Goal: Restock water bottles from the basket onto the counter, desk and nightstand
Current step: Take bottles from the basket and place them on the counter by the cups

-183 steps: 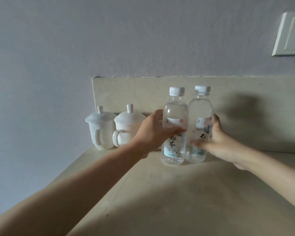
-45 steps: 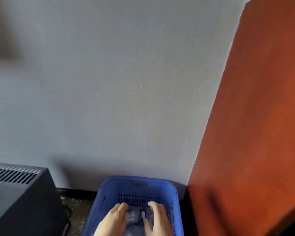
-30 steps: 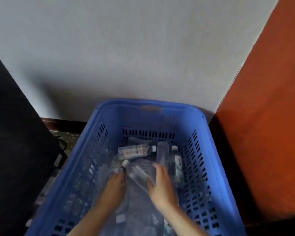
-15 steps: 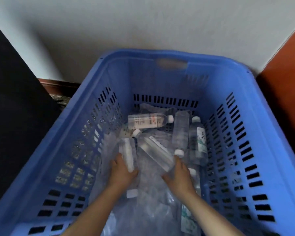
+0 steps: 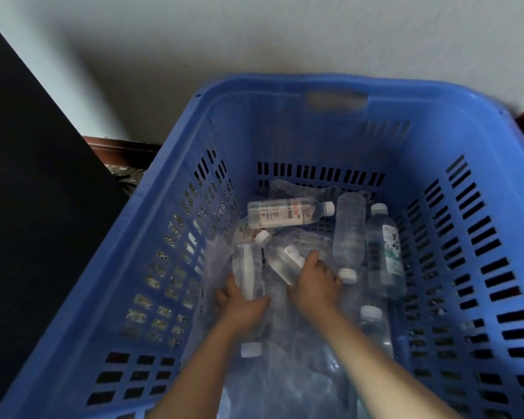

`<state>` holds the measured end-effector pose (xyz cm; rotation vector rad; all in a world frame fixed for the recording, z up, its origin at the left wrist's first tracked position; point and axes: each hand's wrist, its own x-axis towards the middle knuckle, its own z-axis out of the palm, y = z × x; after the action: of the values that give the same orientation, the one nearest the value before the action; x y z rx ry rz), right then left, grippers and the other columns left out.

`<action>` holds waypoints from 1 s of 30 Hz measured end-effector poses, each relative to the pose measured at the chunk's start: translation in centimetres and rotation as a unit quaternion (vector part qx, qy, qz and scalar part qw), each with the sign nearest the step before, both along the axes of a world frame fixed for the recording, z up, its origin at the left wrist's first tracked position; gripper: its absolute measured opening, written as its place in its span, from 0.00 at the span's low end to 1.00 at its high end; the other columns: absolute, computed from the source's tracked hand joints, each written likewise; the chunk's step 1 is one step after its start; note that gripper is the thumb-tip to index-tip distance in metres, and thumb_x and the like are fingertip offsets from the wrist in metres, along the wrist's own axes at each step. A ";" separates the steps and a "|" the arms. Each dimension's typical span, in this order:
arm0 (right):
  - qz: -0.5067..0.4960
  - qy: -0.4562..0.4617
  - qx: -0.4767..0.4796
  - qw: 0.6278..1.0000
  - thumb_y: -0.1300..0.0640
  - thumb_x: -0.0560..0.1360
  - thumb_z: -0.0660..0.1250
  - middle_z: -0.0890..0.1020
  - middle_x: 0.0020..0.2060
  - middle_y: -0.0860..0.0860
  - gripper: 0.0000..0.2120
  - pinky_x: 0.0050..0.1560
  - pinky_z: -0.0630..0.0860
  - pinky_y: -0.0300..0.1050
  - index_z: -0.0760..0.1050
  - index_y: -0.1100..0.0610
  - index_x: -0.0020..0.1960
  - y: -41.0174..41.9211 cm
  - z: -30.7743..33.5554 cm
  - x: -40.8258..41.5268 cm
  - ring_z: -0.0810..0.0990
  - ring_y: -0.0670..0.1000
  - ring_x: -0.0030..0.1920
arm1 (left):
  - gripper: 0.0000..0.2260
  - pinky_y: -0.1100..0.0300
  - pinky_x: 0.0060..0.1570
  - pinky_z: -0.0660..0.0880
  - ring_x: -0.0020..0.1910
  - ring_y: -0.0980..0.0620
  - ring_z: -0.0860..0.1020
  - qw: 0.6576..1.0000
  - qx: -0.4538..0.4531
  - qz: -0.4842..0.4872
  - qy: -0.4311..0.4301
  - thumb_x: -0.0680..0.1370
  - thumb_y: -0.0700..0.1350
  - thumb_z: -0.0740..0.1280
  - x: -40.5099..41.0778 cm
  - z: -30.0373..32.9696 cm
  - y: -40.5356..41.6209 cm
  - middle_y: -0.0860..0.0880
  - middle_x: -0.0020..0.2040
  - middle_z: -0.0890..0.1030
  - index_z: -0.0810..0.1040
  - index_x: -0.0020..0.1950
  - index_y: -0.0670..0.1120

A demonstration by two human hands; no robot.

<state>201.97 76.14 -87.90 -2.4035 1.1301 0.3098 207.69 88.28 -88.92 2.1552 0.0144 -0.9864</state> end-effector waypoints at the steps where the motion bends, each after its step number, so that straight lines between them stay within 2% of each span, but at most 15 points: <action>1: -0.002 -0.004 -0.002 1.000 0.54 0.72 0.67 0.71 0.65 0.58 0.29 0.62 0.65 0.53 0.56 0.59 0.67 0.0 -0.1 -0.1 0.69 0.59 0.66 | 0.41 0.50 0.72 0.59 0.75 0.42 0.52 0.999 0.028 -0.021 -0.001 0.73 0.50 0.69 0.0 0.1 0.0 0.42 0.73 0.50 0.45 0.76 0.52; 3: -0.011 -0.017 0.024 0.999 0.53 0.71 0.68 0.72 0.64 0.58 0.29 0.61 0.67 0.53 0.57 0.59 0.65 -0.5 0.1 -0.3 0.71 0.60 0.64 | 0.46 0.50 0.73 0.55 0.75 0.42 0.48 0.997 0.067 -0.044 -0.017 0.70 0.53 0.71 -0.3 0.2 0.1 0.42 0.73 0.49 0.42 0.76 0.53; 6: -0.051 -0.060 0.118 0.990 0.49 0.69 0.69 0.76 0.59 0.57 0.27 0.59 0.71 0.52 0.61 0.58 0.60 -1.5 0.4 -0.7 0.75 0.59 0.60 | 0.52 0.49 0.73 0.57 0.75 0.41 0.51 0.996 0.073 -0.053 -0.020 0.66 0.54 0.75 -0.5 0.3 0.0 0.41 0.73 0.50 0.41 0.76 0.51; 8: -0.068 -0.070 0.136 0.986 0.49 0.68 0.69 0.76 0.59 0.57 0.27 0.61 0.71 0.53 0.63 0.59 0.60 -1.5 0.5 -0.8 0.75 0.59 0.60 | 0.52 0.48 0.72 0.58 0.75 0.41 0.52 0.997 0.052 -0.052 -0.007 0.65 0.51 0.76 -0.3 0.4 0.1 0.41 0.74 0.50 0.41 0.76 0.51; 11: -0.058 -0.030 0.124 0.990 0.51 0.70 0.69 0.68 0.66 0.58 0.31 0.65 0.67 0.53 0.61 0.60 0.67 -0.9 0.7 -0.8 0.69 0.59 0.66 | 0.49 0.52 0.70 0.63 0.73 0.44 0.59 0.999 0.009 -0.040 -0.021 0.67 0.42 0.75 -0.4 0.8 0.8 0.42 0.74 0.56 0.44 0.76 0.47; 13: -0.069 -0.008 0.128 0.989 0.49 0.69 0.69 0.65 0.67 0.58 0.33 0.65 0.65 0.54 0.60 0.58 0.68 -0.3 0.8 -1.3 0.66 0.60 0.67 | 0.45 0.54 0.63 0.69 0.68 0.45 0.66 0.999 -0.011 -0.032 -0.024 0.69 0.37 0.74 -0.4 1.3 1.5 0.43 0.71 0.63 0.47 0.75 0.45; 15: -0.089 0.001 0.146 0.985 0.47 0.67 0.71 0.65 0.65 0.58 0.34 0.63 0.68 0.52 0.60 0.57 0.66 0.3 0.7 -2.5 0.67 0.61 0.66 | 0.37 0.56 0.49 0.74 0.56 0.45 0.73 0.999 -0.021 -0.023 -0.020 0.70 0.38 0.72 -0.1 2.6 2.1 0.44 0.65 0.68 0.52 0.72 0.45; 18: -0.121 0.005 0.202 0.972 0.48 0.63 0.74 0.66 0.63 0.58 0.39 0.61 0.72 0.51 0.57 0.57 0.65 1.4 0.1 -4.8 0.70 0.60 0.64 | 0.29 0.62 0.32 0.70 0.41 0.52 0.74 0.999 -0.032 0.006 -0.012 0.73 0.41 0.69 0.8 5.5 2.8 0.45 0.59 0.72 0.59 0.69 0.45; 20: -0.138 -0.022 0.245 0.959 0.51 0.62 0.75 0.71 0.57 0.56 0.39 0.55 0.75 0.48 0.57 0.60 0.65 1.9 0.3 -6.3 0.74 0.57 0.59 | 0.27 0.62 0.38 0.73 0.43 0.53 0.75 0.999 -0.026 -0.023 -0.011 0.73 0.43 0.69 1.0 7.3 3.2 0.47 0.56 0.72 0.62 0.69 0.46; 22: -0.165 -0.074 0.309 0.934 0.57 0.64 0.75 0.74 0.47 0.52 0.34 0.39 0.76 0.42 0.60 0.62 0.63 1.9 1.1 -7.6 0.77 0.53 0.47 | 0.29 0.56 0.52 0.75 0.54 0.47 0.76 0.998 -0.008 -0.066 -0.005 0.72 0.46 0.71 1.1 9.6 3.8 0.45 0.62 0.72 0.64 0.70 0.49; 24: -0.198 -0.159 0.366 0.895 0.61 0.66 0.75 0.72 0.39 0.49 0.28 0.30 0.72 0.40 0.63 0.60 0.58 1.2 2.8 -8.0 0.74 0.47 0.37 | 0.29 0.55 0.56 0.72 0.59 0.46 0.73 0.993 0.012 -0.120 -0.005 0.71 0.50 0.71 1.5 12.2 4.2 0.47 0.64 0.70 0.66 0.70 0.53; 26: -0.237 -0.251 0.404 0.847 0.59 0.64 0.77 0.76 0.38 0.49 0.25 0.31 0.73 0.42 0.68 0.60 0.55 -0.1 5.3 -7.6 0.75 0.48 0.35 | 0.29 0.56 0.58 0.70 0.60 0.47 0.73 0.979 0.049 -0.196 -0.021 0.70 0.52 0.71 1.9 15.0 4.4 0.48 0.65 0.72 0.68 0.69 0.53; 27: -0.246 -0.289 0.420 0.825 0.55 0.61 0.78 0.79 0.39 0.51 0.30 0.35 0.76 0.44 0.70 0.61 0.58 -0.9 7.1 -7.3 0.78 0.51 0.36 | 0.28 0.55 0.61 0.71 0.60 0.49 0.74 0.971 0.060 -0.230 -0.026 0.70 0.53 0.72 2.1 16.5 4.5 0.49 0.64 0.73 0.70 0.68 0.54; 29: -0.221 -0.345 0.458 0.788 0.54 0.58 0.79 0.82 0.44 0.52 0.35 0.45 0.78 0.52 0.70 0.56 0.62 -2.4 11.1 -6.9 0.81 0.55 0.44 | 0.20 0.52 0.63 0.73 0.58 0.50 0.77 0.957 0.071 -0.279 -0.019 0.70 0.52 0.73 2.2 19.6 4.7 0.51 0.61 0.77 0.76 0.61 0.57; 30: -0.173 -0.367 0.477 0.780 0.56 0.57 0.79 0.82 0.45 0.52 0.36 0.47 0.78 0.53 0.70 0.54 0.63 -3.1 13.2 -7.0 0.81 0.56 0.47 | 0.14 0.50 0.62 0.75 0.56 0.50 0.78 0.948 0.073 -0.309 -0.008 0.71 0.51 0.72 2.2 21.3 4.8 0.51 0.57 0.79 0.77 0.55 0.59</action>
<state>194.97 73.06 -74.68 -1.1755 0.7221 -0.1680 209.91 93.07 -67.65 2.3526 -0.6503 -1.3440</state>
